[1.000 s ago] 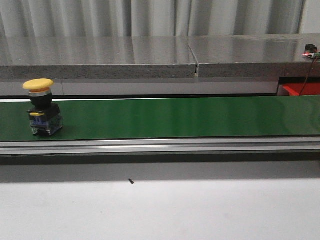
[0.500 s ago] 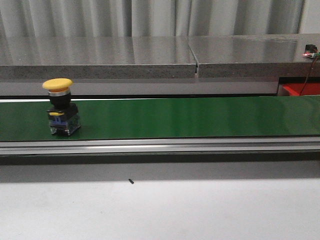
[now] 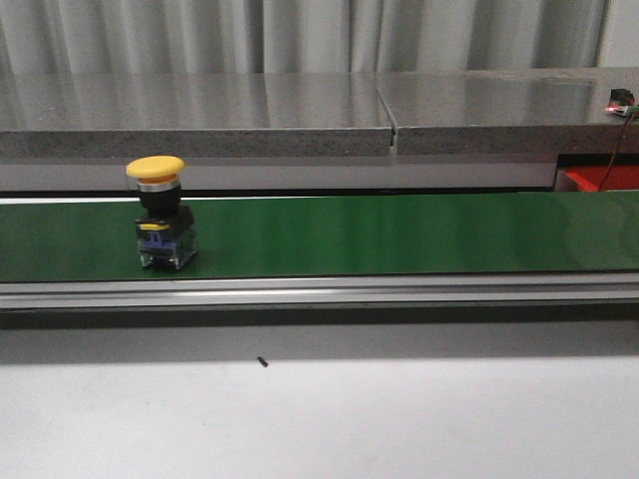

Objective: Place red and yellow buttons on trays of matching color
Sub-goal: 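Grasp another yellow button with the left gripper and set it on the belt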

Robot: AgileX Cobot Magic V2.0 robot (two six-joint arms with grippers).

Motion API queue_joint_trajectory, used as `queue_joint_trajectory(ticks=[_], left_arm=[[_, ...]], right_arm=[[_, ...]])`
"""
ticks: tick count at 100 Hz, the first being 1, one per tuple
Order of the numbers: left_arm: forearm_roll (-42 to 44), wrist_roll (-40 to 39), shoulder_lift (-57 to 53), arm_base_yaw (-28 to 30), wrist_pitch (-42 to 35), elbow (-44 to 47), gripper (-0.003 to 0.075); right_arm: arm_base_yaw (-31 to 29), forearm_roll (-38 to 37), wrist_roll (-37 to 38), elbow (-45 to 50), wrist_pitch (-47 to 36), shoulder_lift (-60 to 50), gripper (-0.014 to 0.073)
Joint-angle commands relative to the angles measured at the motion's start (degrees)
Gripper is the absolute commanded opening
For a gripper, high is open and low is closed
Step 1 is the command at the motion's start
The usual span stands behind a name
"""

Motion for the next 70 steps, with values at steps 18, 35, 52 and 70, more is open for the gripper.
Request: queue_joint_trajectory(ticks=[18,35,52,70], left_arm=[[-1.3,-0.5,-9.2,-4.7,-0.3,-1.7,0.0504],[-1.3,-0.5,-16.0,-7.3,1.0,0.8,0.0225],[-1.3,-0.5,-24.5,-9.9,1.7,5.8,-0.002],[-1.3,-0.5,-33.3,-10.9,6.3,9.7,-0.002]], right_arm=[[0.2,-0.1,-0.2,-0.9,-4.4,-1.1,-0.0057],[0.2,-0.1,-0.2,-0.9,-4.4,-1.1,-0.0057],[0.2,-0.1,-0.2,-0.9,-4.4,-1.1,-0.0057],[0.2,-0.1,-0.2,-0.9,-4.4,-1.1,-0.0057]])
